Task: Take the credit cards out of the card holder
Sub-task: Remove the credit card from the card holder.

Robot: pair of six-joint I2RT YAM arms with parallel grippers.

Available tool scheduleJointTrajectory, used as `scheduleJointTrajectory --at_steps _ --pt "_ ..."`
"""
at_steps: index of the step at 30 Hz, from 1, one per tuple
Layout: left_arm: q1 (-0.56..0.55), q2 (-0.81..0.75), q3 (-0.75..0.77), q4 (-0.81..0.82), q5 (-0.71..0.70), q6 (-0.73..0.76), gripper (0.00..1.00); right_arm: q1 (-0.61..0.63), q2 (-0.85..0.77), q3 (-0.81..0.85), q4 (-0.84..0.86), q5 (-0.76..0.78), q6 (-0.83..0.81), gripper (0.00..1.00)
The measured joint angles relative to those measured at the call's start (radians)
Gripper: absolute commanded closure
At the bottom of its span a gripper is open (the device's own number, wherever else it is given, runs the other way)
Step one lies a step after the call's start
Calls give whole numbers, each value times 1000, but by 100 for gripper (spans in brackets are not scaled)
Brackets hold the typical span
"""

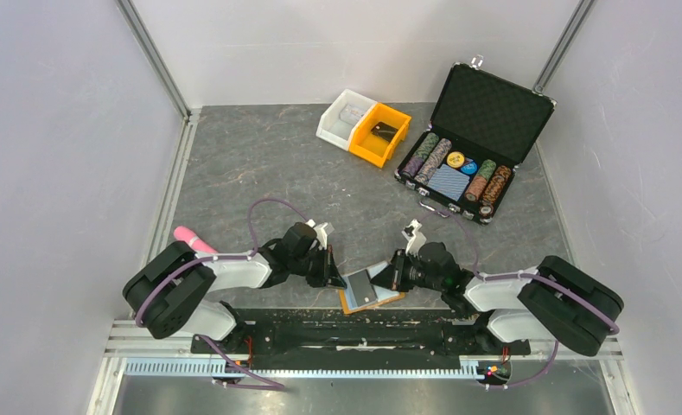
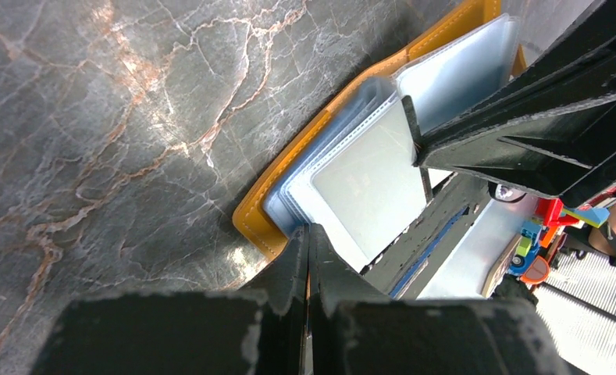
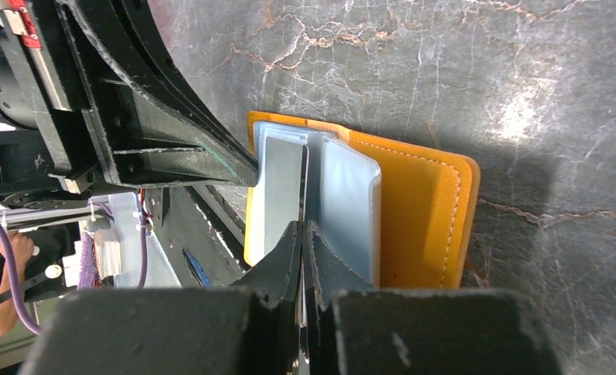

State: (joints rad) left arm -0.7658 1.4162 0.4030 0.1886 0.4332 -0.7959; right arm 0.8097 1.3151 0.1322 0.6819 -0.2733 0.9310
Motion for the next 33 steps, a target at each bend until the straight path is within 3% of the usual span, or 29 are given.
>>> scheduleJointTrajectory --at_steps 22,25,29,33 --pt "0 10 19 -23 3 1 96 -68 -259 10 -299 47 -97 100" --pt "0 3 26 -43 -3 1 90 -85 -301 18 -346 62 -122 100" --pt "0 -30 27 -83 -14 1 72 -108 -347 29 -398 70 -152 100" --pt "0 -71 31 -119 -16 1 61 -121 -399 44 -437 69 -171 100"
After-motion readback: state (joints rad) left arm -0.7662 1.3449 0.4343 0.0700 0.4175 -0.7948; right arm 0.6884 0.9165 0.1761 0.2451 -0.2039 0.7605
